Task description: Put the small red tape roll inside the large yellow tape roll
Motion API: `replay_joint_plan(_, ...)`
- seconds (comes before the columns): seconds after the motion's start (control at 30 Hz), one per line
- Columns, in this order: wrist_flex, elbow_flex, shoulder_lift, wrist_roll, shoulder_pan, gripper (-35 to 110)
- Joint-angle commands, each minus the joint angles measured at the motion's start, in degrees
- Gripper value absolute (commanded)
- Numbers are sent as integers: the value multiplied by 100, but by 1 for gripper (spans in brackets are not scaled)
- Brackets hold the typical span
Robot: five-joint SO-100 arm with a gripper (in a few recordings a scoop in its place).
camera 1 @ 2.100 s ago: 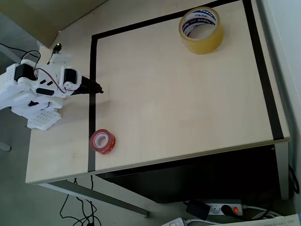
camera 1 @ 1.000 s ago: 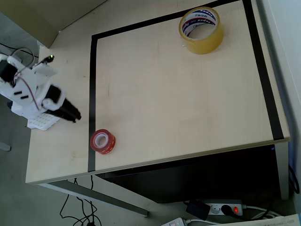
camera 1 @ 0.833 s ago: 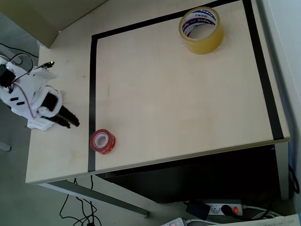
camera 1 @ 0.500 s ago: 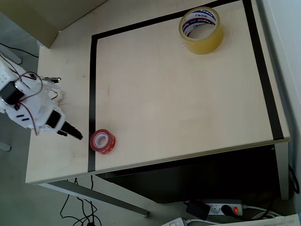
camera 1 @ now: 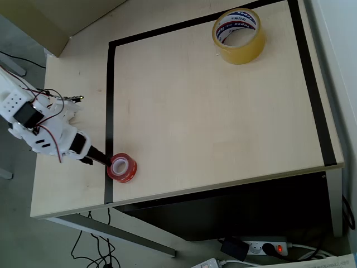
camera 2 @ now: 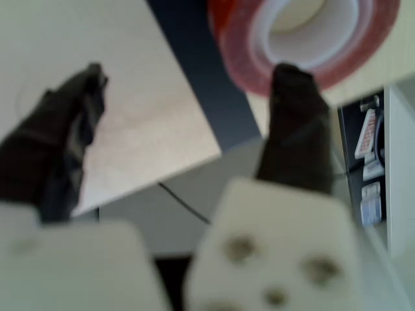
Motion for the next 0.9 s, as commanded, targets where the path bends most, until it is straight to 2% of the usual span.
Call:
replay_joint_plan(0.0, -211, -325, -299, -3270, 0, 27)
replay_joint_plan(0.23, -861, -343, -1327, -3270, -9, 26)
replay_joint_plan(0.37, -1169, -387, -1846, -3261, -53, 14)
replay_joint_plan(0.53, -1222, -439, -1916, -3252, -70, 11)
replay_joint_plan(0.63, -958, -466, -1485, -3252, -70, 17)
replay_joint_plan(0.87, 853, -905, 519, -3199, -404, 20)
